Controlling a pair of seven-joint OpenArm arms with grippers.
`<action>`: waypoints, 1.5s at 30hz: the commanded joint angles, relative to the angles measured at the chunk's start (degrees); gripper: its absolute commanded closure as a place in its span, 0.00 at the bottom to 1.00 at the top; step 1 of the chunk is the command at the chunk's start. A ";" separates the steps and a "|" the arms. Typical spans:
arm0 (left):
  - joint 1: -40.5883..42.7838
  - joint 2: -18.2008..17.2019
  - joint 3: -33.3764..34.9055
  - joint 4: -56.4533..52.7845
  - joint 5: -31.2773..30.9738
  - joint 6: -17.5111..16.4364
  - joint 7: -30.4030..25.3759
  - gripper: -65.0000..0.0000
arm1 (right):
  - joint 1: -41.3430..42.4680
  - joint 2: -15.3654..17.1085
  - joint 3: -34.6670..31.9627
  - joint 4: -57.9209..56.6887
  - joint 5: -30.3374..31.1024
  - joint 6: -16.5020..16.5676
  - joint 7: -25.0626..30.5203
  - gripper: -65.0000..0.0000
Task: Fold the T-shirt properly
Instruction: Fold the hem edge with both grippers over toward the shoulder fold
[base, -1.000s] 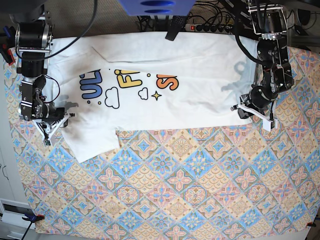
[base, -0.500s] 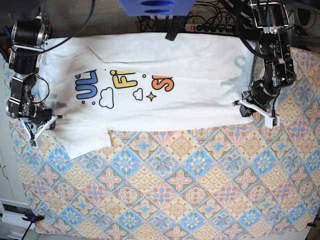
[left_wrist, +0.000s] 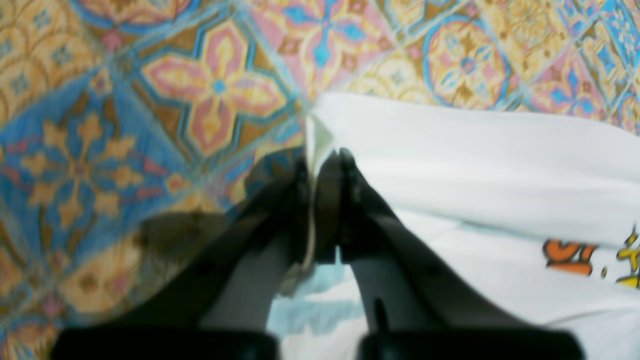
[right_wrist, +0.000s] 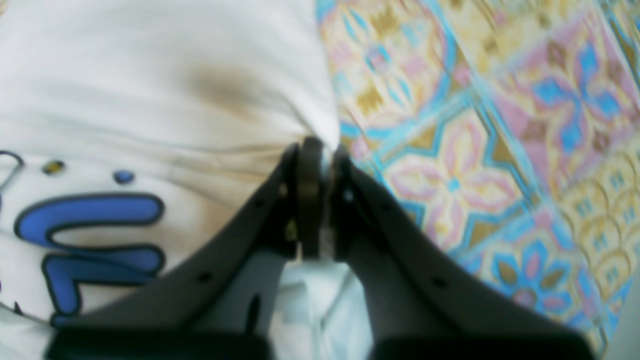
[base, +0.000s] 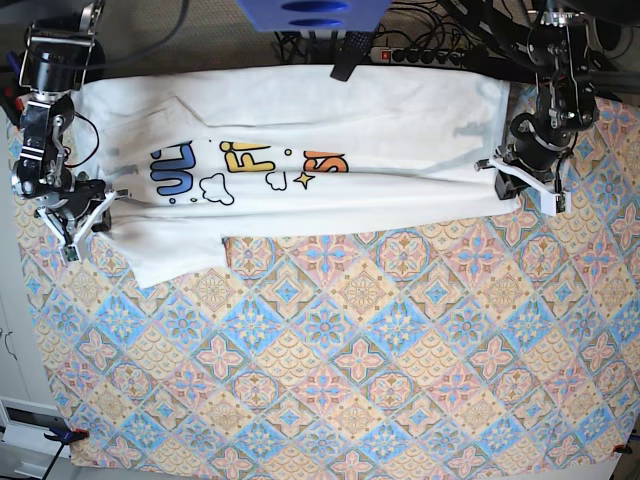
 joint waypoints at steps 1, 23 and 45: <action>0.29 -0.69 -0.35 1.67 -0.25 -0.17 -1.39 1.00 | 0.28 1.78 1.72 2.37 0.57 -0.19 1.43 1.00; 7.68 -0.69 2.72 2.28 0.89 -0.17 -1.22 1.00 | -12.64 1.60 11.13 13.36 0.48 7.72 -3.49 1.00; 5.30 -0.60 6.33 -6.24 7.04 -0.17 -1.13 0.90 | -16.60 1.60 10.77 13.45 0.30 7.72 -4.20 0.99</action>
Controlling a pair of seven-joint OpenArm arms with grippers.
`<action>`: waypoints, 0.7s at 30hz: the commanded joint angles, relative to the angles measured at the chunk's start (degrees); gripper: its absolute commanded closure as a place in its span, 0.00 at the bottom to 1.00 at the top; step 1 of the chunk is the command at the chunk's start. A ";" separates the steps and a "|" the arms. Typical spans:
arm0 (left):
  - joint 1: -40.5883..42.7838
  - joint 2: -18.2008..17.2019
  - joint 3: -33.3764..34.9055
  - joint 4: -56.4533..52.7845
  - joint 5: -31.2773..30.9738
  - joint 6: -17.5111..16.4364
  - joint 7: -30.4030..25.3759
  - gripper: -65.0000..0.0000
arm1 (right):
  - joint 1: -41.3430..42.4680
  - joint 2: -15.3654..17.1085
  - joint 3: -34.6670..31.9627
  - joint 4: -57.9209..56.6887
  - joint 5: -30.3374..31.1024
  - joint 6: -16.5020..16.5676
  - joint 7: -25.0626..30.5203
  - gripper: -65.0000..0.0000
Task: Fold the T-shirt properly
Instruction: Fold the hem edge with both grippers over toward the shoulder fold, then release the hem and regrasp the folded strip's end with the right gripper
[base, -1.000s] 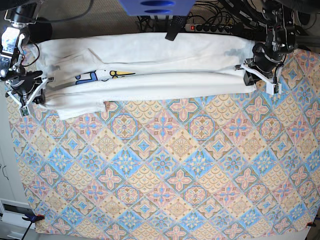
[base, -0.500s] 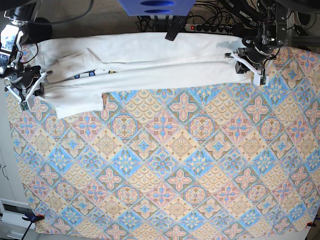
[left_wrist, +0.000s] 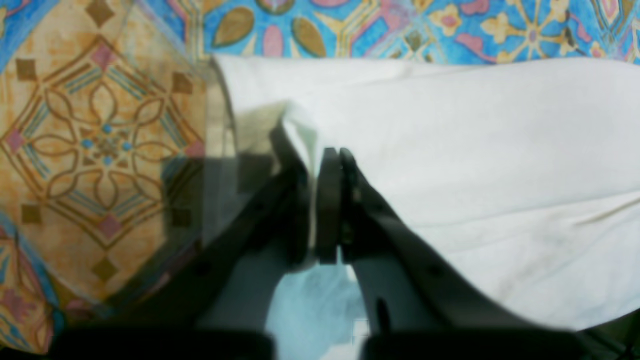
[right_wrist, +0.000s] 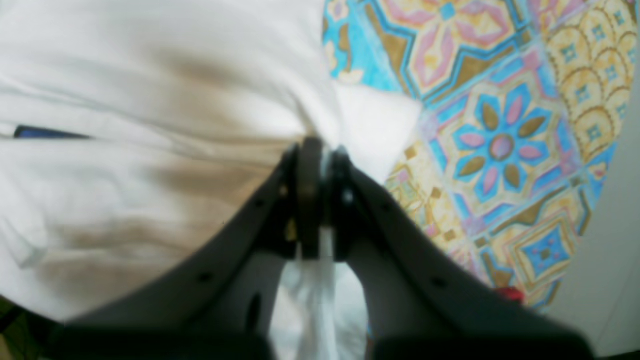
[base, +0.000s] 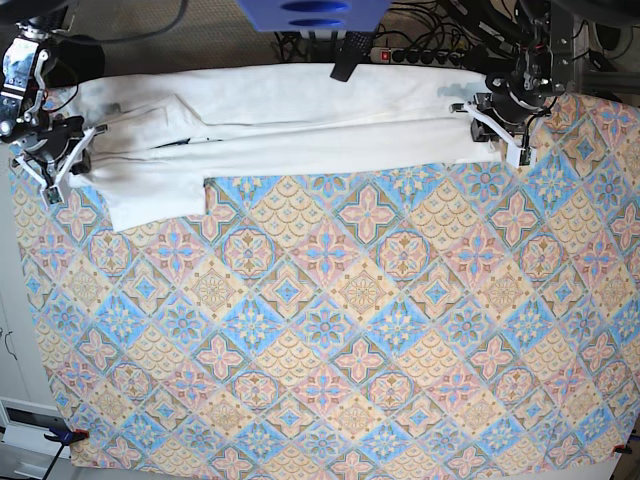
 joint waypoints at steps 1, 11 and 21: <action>-0.29 -0.43 -0.21 0.03 0.62 0.53 0.60 0.87 | 0.21 1.56 0.41 0.95 0.19 -0.10 0.06 0.99; -0.82 -0.43 -0.56 -3.22 0.44 0.88 0.60 0.48 | 0.56 1.30 4.46 1.12 0.10 -0.19 -3.10 0.67; -0.82 -0.25 -1.70 -3.31 0.44 0.88 0.51 0.48 | 0.65 1.30 10.35 11.50 0.19 -0.19 -4.33 0.65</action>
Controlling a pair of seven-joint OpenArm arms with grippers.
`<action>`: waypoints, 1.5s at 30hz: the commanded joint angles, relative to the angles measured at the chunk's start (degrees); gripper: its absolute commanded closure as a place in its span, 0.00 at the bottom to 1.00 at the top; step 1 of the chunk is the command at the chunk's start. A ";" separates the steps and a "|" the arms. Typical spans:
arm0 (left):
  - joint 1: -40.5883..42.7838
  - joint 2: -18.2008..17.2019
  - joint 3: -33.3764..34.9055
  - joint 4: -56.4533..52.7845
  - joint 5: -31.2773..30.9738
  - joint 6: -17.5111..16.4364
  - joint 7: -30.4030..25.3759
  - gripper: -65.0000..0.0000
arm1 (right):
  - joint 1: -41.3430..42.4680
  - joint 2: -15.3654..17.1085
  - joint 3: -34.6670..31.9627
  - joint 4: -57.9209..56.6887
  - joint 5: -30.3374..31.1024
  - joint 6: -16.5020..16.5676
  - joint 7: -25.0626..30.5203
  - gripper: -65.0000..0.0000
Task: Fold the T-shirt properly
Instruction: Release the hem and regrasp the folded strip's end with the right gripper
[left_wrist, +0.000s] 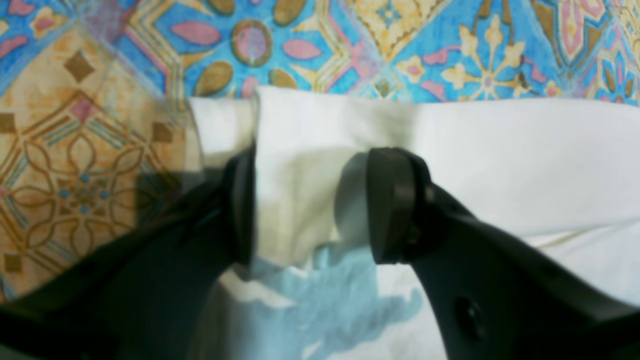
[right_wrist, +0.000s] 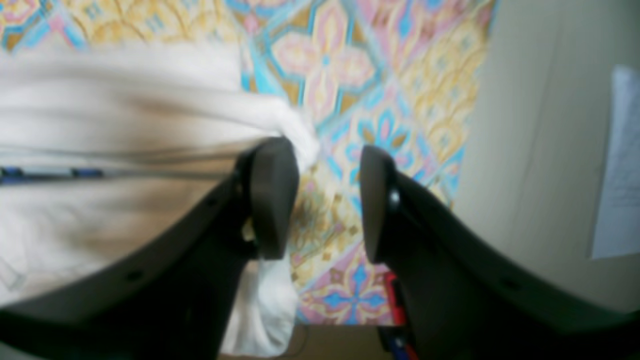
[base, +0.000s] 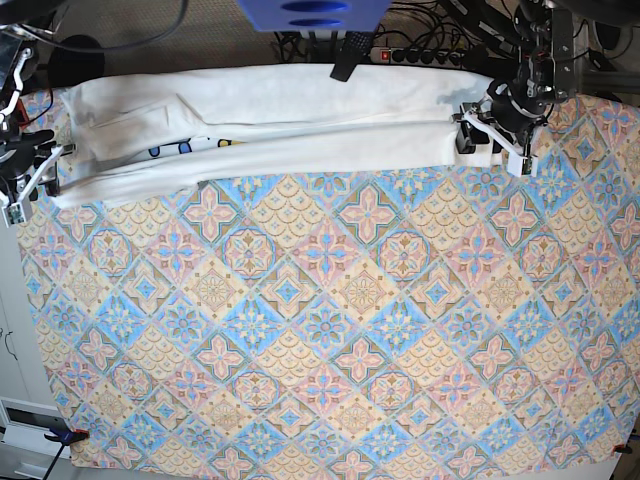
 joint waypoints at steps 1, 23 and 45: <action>0.60 -0.60 -0.61 -0.58 2.54 2.76 2.11 0.48 | 0.28 1.34 0.64 1.25 0.08 -0.30 -1.04 0.65; 0.60 -0.60 -0.61 -0.49 2.19 2.76 2.11 0.47 | 3.36 1.25 -9.73 8.28 0.08 -0.30 -5.17 0.65; 0.51 -0.60 -4.65 -0.32 -4.41 2.32 2.19 0.00 | 19.62 1.17 -23.18 -20.20 0.08 -0.30 -1.65 0.65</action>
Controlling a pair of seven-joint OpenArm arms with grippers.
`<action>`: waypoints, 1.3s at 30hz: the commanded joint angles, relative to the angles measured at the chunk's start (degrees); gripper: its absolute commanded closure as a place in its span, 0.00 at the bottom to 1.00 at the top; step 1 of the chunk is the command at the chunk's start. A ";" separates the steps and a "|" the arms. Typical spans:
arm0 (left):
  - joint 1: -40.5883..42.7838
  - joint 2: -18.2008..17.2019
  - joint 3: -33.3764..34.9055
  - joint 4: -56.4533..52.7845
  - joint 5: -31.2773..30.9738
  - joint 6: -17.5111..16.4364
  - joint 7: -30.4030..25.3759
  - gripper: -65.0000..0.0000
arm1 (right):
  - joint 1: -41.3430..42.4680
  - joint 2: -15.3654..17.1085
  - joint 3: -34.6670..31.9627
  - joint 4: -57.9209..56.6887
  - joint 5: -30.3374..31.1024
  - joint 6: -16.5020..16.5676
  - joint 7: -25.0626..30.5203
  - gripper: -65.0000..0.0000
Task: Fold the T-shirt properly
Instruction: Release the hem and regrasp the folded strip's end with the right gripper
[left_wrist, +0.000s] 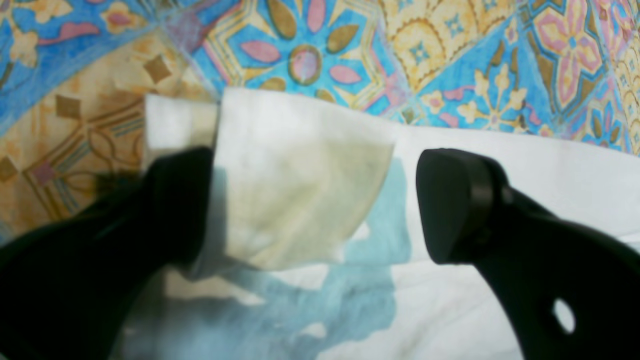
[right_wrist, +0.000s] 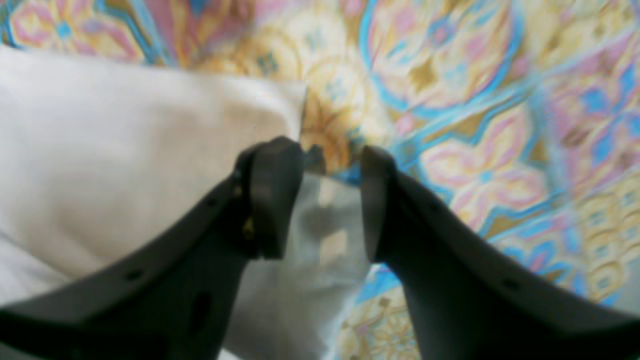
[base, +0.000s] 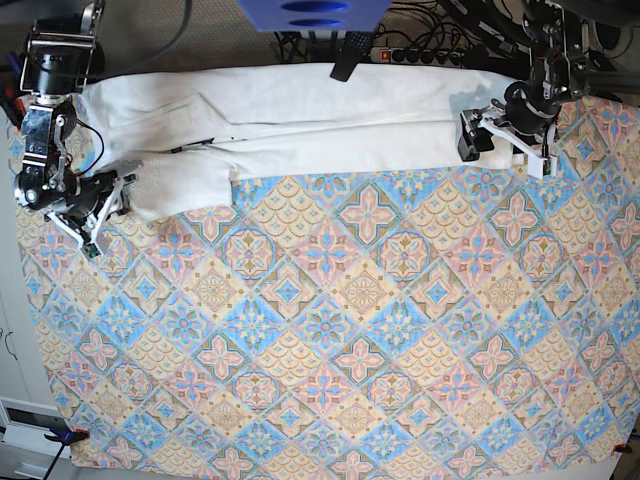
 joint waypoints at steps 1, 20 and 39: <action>-0.15 -0.58 -0.28 -0.16 1.47 2.03 1.19 0.00 | 1.28 1.23 0.32 -0.06 0.48 -0.02 1.30 0.65; -1.12 -0.67 -0.37 -0.16 -4.42 2.03 1.19 0.00 | 5.33 -2.64 0.32 -4.89 0.39 -0.02 1.65 0.43; -1.03 -0.67 -0.37 -0.08 -4.77 2.03 1.19 0.78 | 5.41 -2.64 -1.00 -11.40 0.39 -0.02 5.34 0.44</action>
